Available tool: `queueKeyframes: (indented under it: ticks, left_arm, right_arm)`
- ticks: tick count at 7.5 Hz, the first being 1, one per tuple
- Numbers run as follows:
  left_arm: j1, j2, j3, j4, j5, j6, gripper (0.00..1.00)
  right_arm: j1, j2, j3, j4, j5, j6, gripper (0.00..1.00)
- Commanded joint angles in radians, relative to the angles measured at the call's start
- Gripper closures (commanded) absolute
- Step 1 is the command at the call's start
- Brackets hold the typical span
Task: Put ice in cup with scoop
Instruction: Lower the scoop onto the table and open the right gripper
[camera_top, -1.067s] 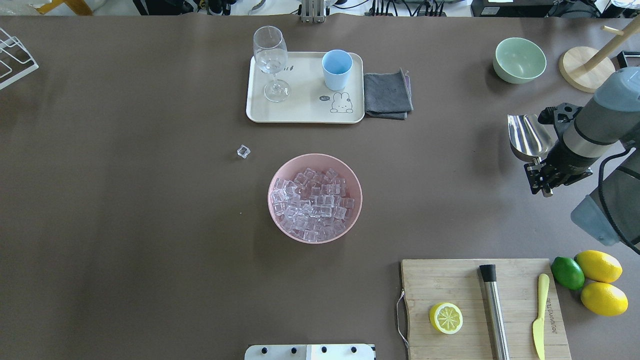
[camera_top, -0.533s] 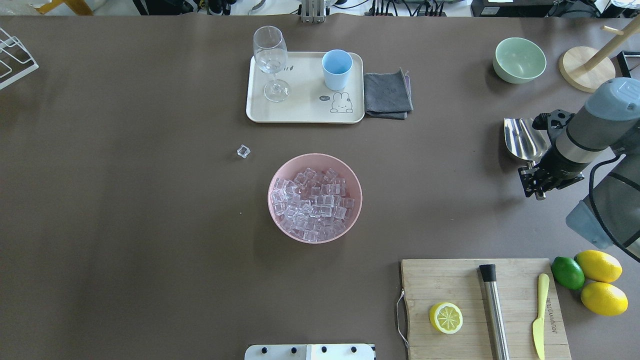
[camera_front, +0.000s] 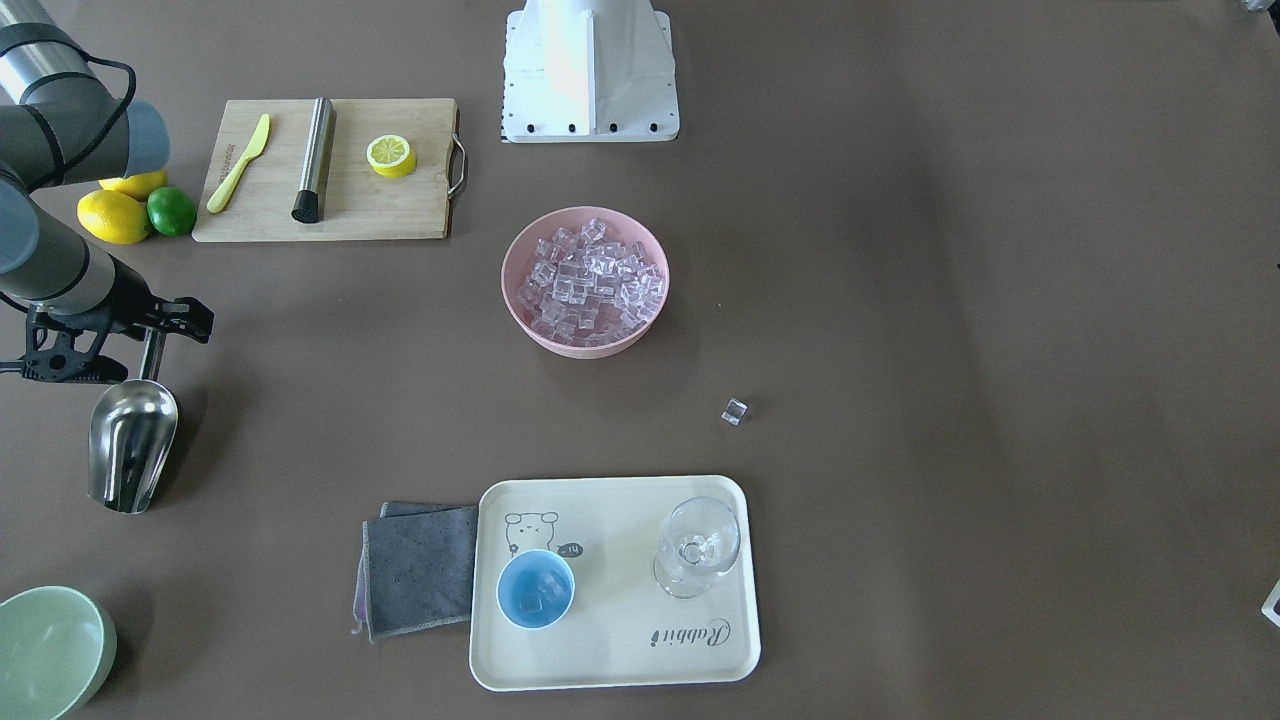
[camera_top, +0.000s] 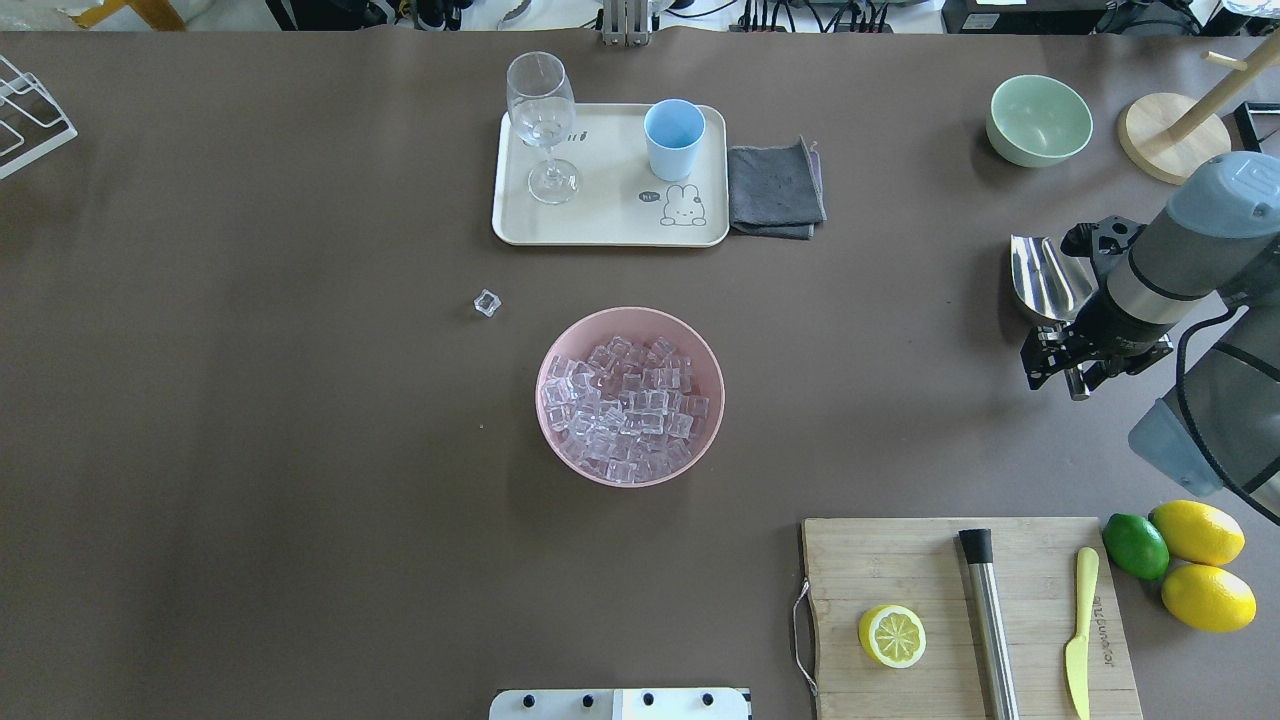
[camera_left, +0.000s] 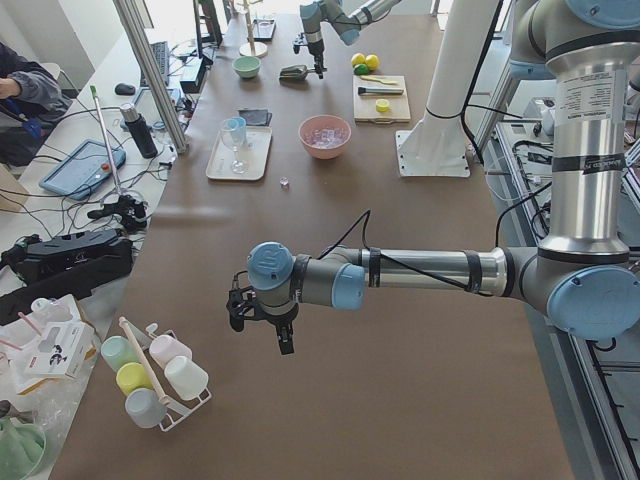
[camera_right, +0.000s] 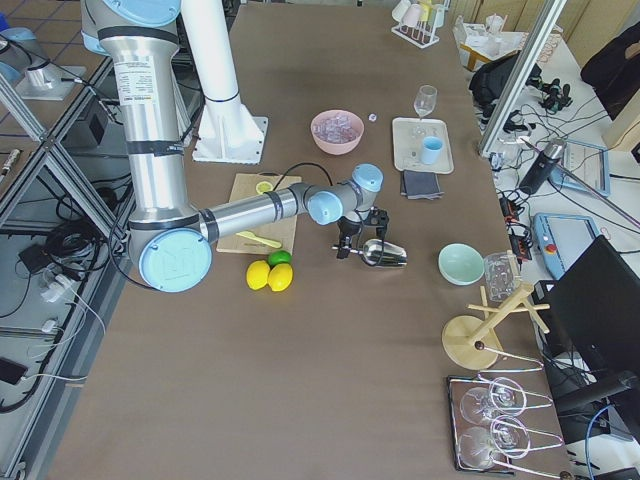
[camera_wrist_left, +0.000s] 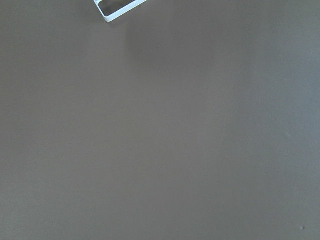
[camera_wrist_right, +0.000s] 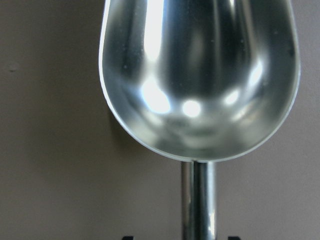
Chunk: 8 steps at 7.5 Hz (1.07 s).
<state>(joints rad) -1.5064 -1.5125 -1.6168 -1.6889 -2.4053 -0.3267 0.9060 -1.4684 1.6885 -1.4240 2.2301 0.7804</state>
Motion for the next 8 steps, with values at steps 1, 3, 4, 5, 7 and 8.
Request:
queueKeyframes:
  ticks: [1,3,4,5,7,8]
  left_arm:
    - [0.0,0.0,0.0,0.0,-0.001,0.0,0.02]
    - [0.0,0.0,0.0,0.0,-0.001,0.0,0.02]
    - [0.0,0.0,0.0,0.0,-0.002,0.0,0.02]
    - [0.0,0.0,0.0,0.0,0.0,0.0,0.02]
    - [0.0,0.0,0.0,0.0,0.0,0.0,0.02]
    - [0.0,0.0,0.0,0.0,0.0,0.0,0.02]
  right_arm:
    - [0.039,-0.007,0.087,-0.024,0.002,0.0,0.0]
    - [0.187,0.002,0.169,-0.148,0.038,-0.024,0.0]
    - [0.288,0.0,0.18,-0.185,0.083,-0.114,0.0]
    - [0.394,0.0,0.178,-0.272,0.112,-0.297,0.0]
    - [0.592,-0.003,0.162,-0.46,0.099,-0.743,0.0]
    - [0.66,-0.022,0.13,-0.501,0.085,-0.865,0.0]
